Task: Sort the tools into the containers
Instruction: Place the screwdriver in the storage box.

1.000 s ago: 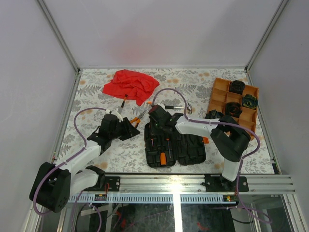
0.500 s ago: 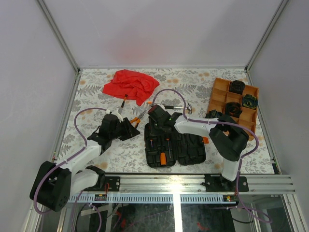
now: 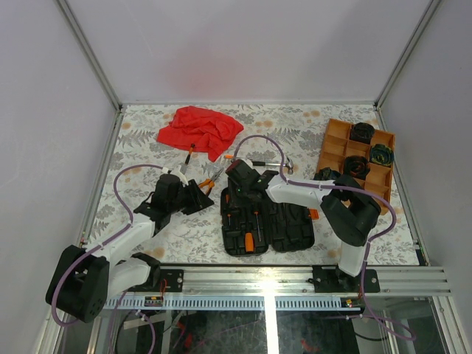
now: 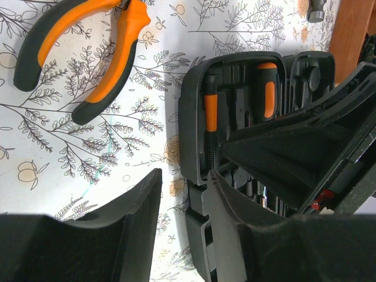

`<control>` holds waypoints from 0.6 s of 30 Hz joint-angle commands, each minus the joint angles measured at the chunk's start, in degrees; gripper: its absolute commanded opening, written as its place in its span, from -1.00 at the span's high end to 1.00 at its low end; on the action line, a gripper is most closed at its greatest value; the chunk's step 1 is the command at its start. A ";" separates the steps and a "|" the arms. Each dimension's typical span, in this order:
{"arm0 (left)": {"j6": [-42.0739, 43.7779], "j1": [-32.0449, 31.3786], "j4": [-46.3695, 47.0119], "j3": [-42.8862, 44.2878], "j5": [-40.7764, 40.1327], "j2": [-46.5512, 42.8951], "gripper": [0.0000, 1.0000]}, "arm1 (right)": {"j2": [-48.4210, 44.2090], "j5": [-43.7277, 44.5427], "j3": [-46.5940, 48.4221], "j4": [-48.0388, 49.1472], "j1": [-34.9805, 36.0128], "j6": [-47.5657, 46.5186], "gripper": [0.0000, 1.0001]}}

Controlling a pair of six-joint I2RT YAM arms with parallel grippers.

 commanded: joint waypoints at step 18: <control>0.73 -8.23 5.55 -0.74 -1.78 5.19 0.53 | -6.19 1.16 -3.26 5.14 1.10 -3.58 0.44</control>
